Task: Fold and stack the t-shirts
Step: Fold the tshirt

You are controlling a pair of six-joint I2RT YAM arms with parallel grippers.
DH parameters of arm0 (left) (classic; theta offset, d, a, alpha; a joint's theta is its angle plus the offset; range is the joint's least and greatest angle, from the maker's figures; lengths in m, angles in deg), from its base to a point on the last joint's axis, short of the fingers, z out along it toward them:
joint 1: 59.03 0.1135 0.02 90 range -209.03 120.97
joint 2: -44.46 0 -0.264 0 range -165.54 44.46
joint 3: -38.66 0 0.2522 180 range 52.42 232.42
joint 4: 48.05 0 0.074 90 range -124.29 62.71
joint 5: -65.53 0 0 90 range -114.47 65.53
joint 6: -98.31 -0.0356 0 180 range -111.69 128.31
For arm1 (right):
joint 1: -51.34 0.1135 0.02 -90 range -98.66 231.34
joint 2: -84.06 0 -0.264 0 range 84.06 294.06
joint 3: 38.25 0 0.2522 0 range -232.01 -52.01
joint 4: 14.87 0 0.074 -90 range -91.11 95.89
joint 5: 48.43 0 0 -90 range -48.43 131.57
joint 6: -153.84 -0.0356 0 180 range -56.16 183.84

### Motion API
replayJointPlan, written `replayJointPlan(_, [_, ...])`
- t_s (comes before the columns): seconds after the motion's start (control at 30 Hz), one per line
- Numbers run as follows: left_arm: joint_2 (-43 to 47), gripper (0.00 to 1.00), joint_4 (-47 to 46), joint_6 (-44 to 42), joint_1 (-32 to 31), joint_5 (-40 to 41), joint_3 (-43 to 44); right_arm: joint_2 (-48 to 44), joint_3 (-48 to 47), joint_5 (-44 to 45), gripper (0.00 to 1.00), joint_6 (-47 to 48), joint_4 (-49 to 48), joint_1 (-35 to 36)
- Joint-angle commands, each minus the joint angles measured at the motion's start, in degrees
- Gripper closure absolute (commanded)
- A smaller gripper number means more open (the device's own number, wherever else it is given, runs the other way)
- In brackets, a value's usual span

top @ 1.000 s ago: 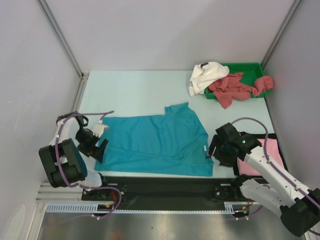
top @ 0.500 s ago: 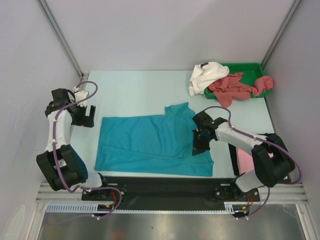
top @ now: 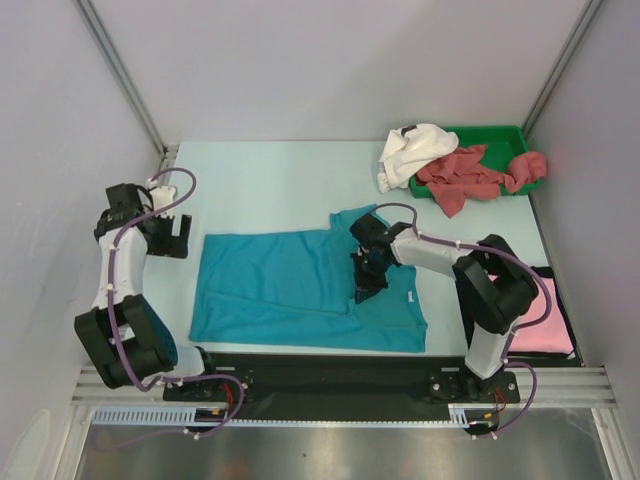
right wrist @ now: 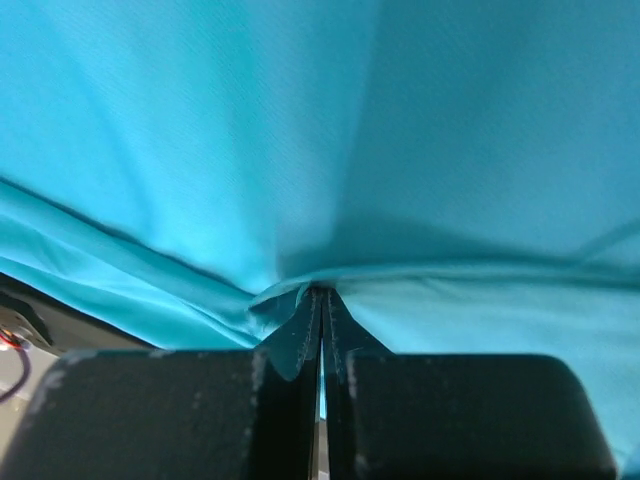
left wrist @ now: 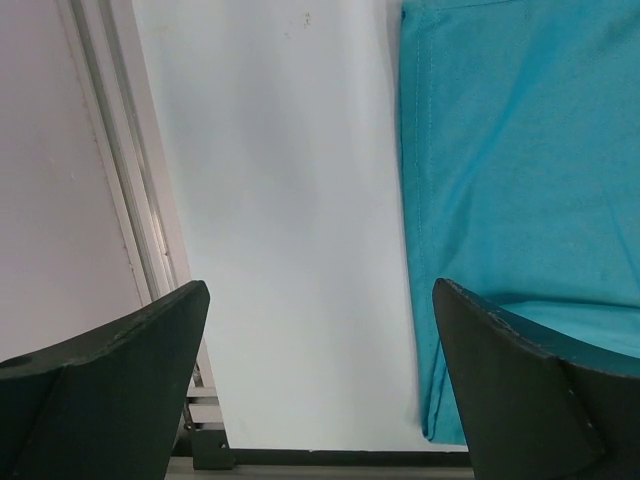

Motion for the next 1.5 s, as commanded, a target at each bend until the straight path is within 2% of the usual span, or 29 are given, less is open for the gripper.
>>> replayJointPlan(0.0, [1.9,0.0,-2.3,-0.9,0.3,1.1,0.3,2.8,-4.2,-0.9,1.0,1.5,0.4,0.4])
replayJointPlan(0.23, [-0.6,0.0,-3.0,0.6,0.2,-0.1,2.1,7.9,-8.9,-0.9,1.0,3.5,3.0,0.9])
replayJointPlan(0.37, [-1.0,0.0,-5.5,3.3,0.2,-7.9,5.0,6.6,-16.5,2.7,0.98,8.0,8.8,-1.2])
replayJointPlan(0.4, [-0.9,0.0,-7.0,4.4,0.3,-9.5,5.3,6.0,-21.0,3.0,0.94,8.8,9.8,-2.0])
replayJointPlan(0.5, [-1.7,0.0,-12.4,11.9,0.3,-14.4,7.8,4.1,-28.0,2.9,0.73,11.3,10.3,-7.3])
replayJointPlan(0.53, [-2.3,0.0,-13.7,14.5,0.3,-15.0,8.6,3.7,-28.9,2.8,0.59,11.8,8.6,-8.8])
replayJointPlan(0.6, [-4.0,0.0,-15.5,20.5,0.8,-19.4,11.8,5.1,-31.1,2.9,0.48,12.3,7.2,-13.4])
replayJointPlan(0.7, [-7.8,0.0,-19.8,27.8,3.8,-29.5,12.9,10.0,-35.8,3.9,0.44,12.6,5.3,-17.8])
replayJointPlan(0.73, [-10.6,0.0,-21.0,29.1,4.5,-37.2,12.8,11.6,-38.9,4.8,0.44,13.0,5.3,-18.7])
replayJointPlan(0.77, [-12.1,0.0,-21.6,29.3,4.9,-38.3,13.7,13.6,-40.5,5.6,0.44,13.1,5.7,-19.2])
replayJointPlan(0.83, [-16.6,0.0,-15.5,26.8,3.7,-30.3,16.3,18.7,-45.5,6.8,0.44,13.1,6.3,-20.9])
replayJointPlan(0.87, [-18.1,0.08,-13.8,21.9,1.8,-25.3,18.2,20.2,-47.0,7.1,0.44,13.2,6.3,-21.2])
replayJointPlan(0.93, [-19.8,0.16,-11.6,18.5,0.2,-15.8,18.7,25.0,-49.8,6.6,0.44,13.7,6.8,-22.1])
replayJointPlan(0.97, [-21.7,0.23,-10.5,16.0,-1.2,-14.0,18.6,26.4,-52.8,5.8,0.44,14.1,7.0,-22.4])
replayJointPlan(1.03, [-23.5,0.28,-9.2,14.1,-2.1,-10.5,18.6,30.3,-55.5,4.3,0.44,15.2,8.3,-22.6])
replayJointPlan(1.27, [-31.0,0.23,-9.4,10.4,-6.1,-3.9,19.6,36.4,-61.5,2.0,0.45,13.8,9.0,-22.6])
replayJointPlan(1.47, [-37.0,0.31,-7.2,9.9,-6.7,-3.7,21.4,36.5,-59.5,-0.7,0.58,12.8,7.3,-22.4])
